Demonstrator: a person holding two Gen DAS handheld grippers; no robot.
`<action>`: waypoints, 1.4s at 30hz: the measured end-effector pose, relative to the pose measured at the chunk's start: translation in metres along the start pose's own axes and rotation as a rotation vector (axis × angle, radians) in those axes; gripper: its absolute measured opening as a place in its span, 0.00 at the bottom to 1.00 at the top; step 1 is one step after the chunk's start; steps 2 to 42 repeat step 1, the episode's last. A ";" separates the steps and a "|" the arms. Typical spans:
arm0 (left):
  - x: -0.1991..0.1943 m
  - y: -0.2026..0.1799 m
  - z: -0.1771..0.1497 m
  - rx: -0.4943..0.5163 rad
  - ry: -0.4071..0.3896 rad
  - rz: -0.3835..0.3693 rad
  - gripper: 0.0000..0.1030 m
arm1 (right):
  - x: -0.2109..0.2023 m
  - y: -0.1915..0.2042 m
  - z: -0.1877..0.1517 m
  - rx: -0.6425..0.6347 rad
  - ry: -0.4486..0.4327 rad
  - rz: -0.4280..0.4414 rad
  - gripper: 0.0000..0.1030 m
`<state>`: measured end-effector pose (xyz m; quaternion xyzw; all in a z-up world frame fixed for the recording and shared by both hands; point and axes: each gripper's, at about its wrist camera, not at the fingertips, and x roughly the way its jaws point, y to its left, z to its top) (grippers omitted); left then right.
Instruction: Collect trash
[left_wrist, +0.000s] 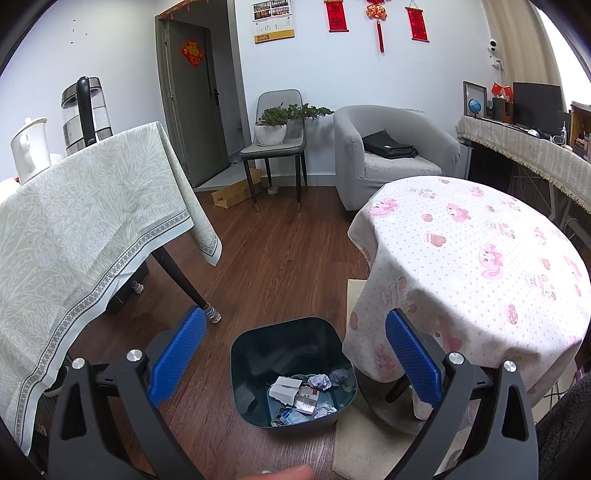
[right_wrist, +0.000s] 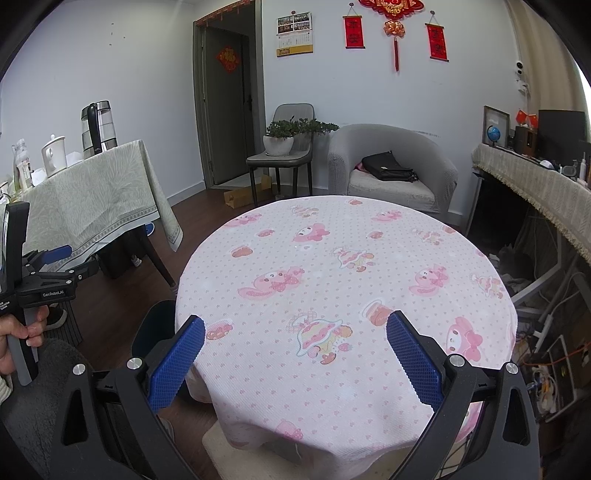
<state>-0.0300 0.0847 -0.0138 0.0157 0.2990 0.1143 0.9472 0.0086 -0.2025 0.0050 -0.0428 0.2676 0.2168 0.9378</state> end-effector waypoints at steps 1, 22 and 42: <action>0.001 0.000 0.000 0.000 0.001 0.000 0.97 | 0.000 0.000 0.000 0.000 0.000 -0.001 0.97; 0.001 0.000 0.000 0.000 0.001 0.000 0.97 | 0.000 0.000 0.000 0.000 0.000 -0.001 0.97; 0.001 0.000 0.000 0.000 0.001 0.000 0.97 | 0.000 0.000 0.000 0.000 0.000 -0.001 0.97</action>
